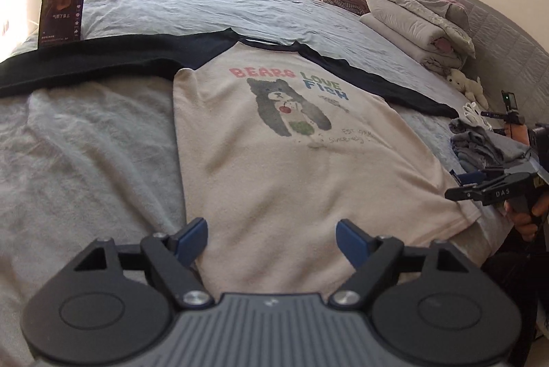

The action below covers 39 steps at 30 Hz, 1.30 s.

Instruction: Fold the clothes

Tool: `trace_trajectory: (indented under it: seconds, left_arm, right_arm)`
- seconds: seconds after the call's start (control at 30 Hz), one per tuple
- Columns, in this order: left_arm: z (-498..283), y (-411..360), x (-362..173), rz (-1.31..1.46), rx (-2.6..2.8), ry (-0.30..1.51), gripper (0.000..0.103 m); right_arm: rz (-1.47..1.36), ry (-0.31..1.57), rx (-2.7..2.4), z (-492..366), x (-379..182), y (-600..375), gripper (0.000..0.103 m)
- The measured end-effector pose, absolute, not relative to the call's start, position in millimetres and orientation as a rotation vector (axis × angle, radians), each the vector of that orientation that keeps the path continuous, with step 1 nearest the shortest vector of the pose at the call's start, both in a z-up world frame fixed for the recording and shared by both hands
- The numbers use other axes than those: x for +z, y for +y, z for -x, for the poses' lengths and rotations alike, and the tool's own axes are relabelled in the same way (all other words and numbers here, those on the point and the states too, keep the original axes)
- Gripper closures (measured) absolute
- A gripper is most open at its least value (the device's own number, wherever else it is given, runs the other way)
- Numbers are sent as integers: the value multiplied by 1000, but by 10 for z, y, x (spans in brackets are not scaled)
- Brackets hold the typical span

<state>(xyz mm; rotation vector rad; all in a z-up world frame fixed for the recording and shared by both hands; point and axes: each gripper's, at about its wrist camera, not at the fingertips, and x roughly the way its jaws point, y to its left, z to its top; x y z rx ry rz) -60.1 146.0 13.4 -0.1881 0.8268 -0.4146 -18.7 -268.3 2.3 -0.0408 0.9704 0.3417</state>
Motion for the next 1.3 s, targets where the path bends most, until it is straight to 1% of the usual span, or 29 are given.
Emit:
trace_trajectory:
  seconds: [0.03,0.1,0.13,0.2,0.23,0.27,0.3,0.33,0.37,0.43,0.57,0.63,0.67,0.77,0.8,0.87,0.9,0.93,0.97,1.0,1.03,1.07,1.2,1.23,1.3]
  left_arm:
    - [634,1525,141,234,-404,843,26]
    - [669,1639,152,292,-384,877,31]
    - [681,1700,133,330,-376,916,37]
    - [715,1798,78,383,-371,952,44]
    - [730,1828,50,403,-380,963,46]
    - [744,1857,23,423,-389,973,52]
    - [748,1872,-1,438,-399,987,62]
    - [743,1871,-50,459,-417,1015,85]
    - [747,1865,-73,463,-415,1024,95]
    - [779,1873,-50,467,-402,1010,96]
    - [953,2008,234,485,-421,892,96]
    - [987,2003,292,440,-427,904,96]
    - [972,1935,244,385,-413,940,96]
    - [892,1752,43,254,-372,1034,96]
    - [869,1733,18,246,-371,1033,96]
    - [836,1724,9,248,-371,1031,94]
    - [833,1737,36,260,-372,1029,92]
    - [845,1756,63,263,-374,1026,87]
    - [854,1775,89,259,-375,1022,83]
    - [872,1800,144,246,-367,1001,71]
    - [875,1820,196,235,-355,971,58]
    - [878,1840,247,225,-342,940,54]
    - [762,1795,365,223,-323,844,42]
    - [695,1724,359,214,-330,822,40]
    - [562,1582,345,193,-345,780,39]
  right_arm:
    - [13,979,348,221,33,-2741,17]
    - [-39,993,359,283,54,-2837,30]
    - [-65,998,362,313,65,-2886,33]
    - [-116,1009,365,353,78,-2977,46]
    - [-137,1015,362,365,74,-3012,50]
    - [-154,1021,361,375,68,-3041,58]
    - [-166,1026,362,380,57,-3062,69]
    - [-181,1032,368,382,43,-3081,80]
    - [-206,1040,383,379,32,-3097,94]
    - [-220,1027,380,405,87,-3109,95]
    - [-164,931,384,594,450,-3160,96]
    - [-97,911,388,675,576,-3118,97]
    - [-67,915,388,688,586,-3076,97]
    - [22,981,383,631,436,-2918,96]
    - [48,1018,373,577,312,-2872,95]
    - [72,1075,353,481,86,-2822,92]
    - [68,1074,351,463,53,-2823,89]
    - [66,1064,354,456,75,-2832,87]
    - [66,1051,355,454,108,-2842,82]
    - [71,1025,349,461,167,-2857,68]
    - [81,991,337,468,228,-2871,58]
    - [91,960,324,468,279,-2881,49]
    - [49,875,286,348,421,-2893,49]
    - [33,852,288,309,437,-2871,49]
    - [23,818,292,218,438,-2780,49]
